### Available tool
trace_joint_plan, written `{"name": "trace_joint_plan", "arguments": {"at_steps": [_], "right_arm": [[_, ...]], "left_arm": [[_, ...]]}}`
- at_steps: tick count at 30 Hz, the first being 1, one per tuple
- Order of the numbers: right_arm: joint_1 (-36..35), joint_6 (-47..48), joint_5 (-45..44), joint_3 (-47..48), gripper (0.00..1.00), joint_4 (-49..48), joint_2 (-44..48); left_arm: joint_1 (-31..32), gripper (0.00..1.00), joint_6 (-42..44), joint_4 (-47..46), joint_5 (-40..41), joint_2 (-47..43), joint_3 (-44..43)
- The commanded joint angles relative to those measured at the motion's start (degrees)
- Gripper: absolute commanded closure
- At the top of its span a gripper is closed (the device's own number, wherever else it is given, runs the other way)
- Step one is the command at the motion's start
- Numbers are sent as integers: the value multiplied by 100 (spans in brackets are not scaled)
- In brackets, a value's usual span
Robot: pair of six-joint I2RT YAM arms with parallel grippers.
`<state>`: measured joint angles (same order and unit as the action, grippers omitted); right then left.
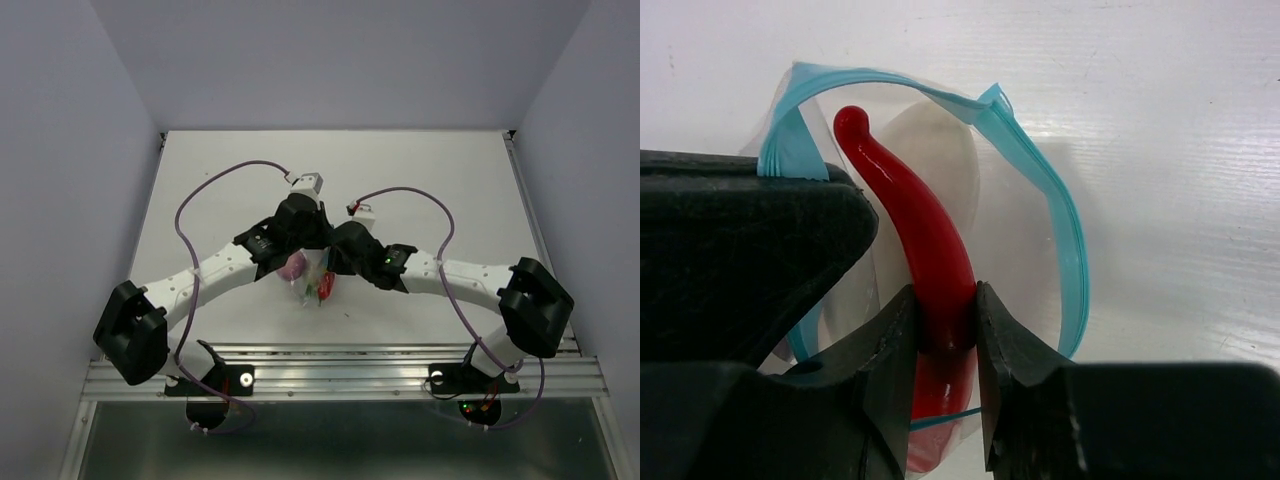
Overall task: Place the food in the zip-top bag and seal the zipper
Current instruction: Place the food into the zip-top bag
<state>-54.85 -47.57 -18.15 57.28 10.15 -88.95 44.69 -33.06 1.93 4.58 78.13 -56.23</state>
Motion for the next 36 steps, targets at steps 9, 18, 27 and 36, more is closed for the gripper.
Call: {"name": "trace_joint_plan", "arguments": {"at_steps": [9, 18, 27, 36], "right_arm": [[-149, 283, -207, 258, 19, 136, 483], [89, 494, 198, 12, 6, 145, 1019], [1273, 547, 751, -305, 9, 364, 1740], [1635, 811, 989, -472, 27, 611, 1521]], "left_arm": [[40, 100, -25, -642, 95, -430, 376], [40, 100, 45, -607, 70, -404, 244], [40, 100, 133, -580, 34, -421, 174], [40, 100, 142, -527, 34, -386, 94]]}}
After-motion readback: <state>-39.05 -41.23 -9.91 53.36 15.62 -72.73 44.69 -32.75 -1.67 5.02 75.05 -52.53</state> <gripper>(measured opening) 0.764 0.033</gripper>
